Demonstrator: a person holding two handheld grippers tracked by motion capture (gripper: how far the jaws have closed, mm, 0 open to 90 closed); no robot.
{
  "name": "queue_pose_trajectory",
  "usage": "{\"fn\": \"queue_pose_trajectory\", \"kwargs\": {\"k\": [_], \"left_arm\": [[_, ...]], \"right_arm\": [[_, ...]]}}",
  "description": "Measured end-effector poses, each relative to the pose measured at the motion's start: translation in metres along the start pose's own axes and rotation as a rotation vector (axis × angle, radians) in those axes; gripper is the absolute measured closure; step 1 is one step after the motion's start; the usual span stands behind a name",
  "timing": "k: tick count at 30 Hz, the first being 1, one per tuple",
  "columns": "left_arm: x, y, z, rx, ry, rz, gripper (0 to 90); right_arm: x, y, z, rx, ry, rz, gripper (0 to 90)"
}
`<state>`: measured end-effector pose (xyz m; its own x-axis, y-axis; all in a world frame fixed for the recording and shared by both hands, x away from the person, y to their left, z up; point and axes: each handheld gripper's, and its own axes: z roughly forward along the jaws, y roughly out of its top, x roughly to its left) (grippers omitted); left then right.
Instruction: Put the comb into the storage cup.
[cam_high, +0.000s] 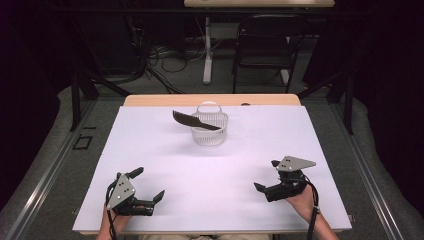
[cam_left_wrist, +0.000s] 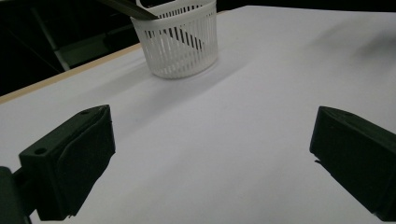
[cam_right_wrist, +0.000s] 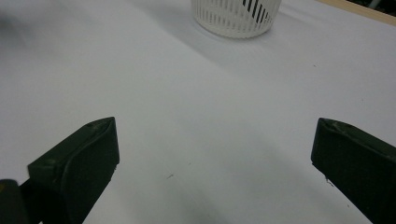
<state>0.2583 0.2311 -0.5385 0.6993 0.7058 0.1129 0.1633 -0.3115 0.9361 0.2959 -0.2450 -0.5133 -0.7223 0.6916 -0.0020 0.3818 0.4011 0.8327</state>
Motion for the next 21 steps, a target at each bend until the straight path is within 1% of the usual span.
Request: {"fn": "queue_pose_trajectory", "kwargs": {"k": [2,7,15,21], "left_arm": [[0.0,0.0,0.0,0.006,0.001,0.0,0.2],[0.0,0.0,0.0,0.006,0.001,-0.001,0.2],[0.0,0.0,0.002,0.012,-0.003,0.003,0.2],[0.0,0.0,0.001,0.012,-0.003,0.003,0.2]], "right_arm": [[0.001,-0.003,-0.002,0.002,-0.002,0.008,0.7],[0.002,-0.008,-0.007,-0.004,-0.013,0.006,0.8],[0.006,-0.017,-0.01,0.015,-0.022,-0.001,0.2],[0.008,-0.023,-0.011,0.006,-0.03,0.003,0.1]]}}
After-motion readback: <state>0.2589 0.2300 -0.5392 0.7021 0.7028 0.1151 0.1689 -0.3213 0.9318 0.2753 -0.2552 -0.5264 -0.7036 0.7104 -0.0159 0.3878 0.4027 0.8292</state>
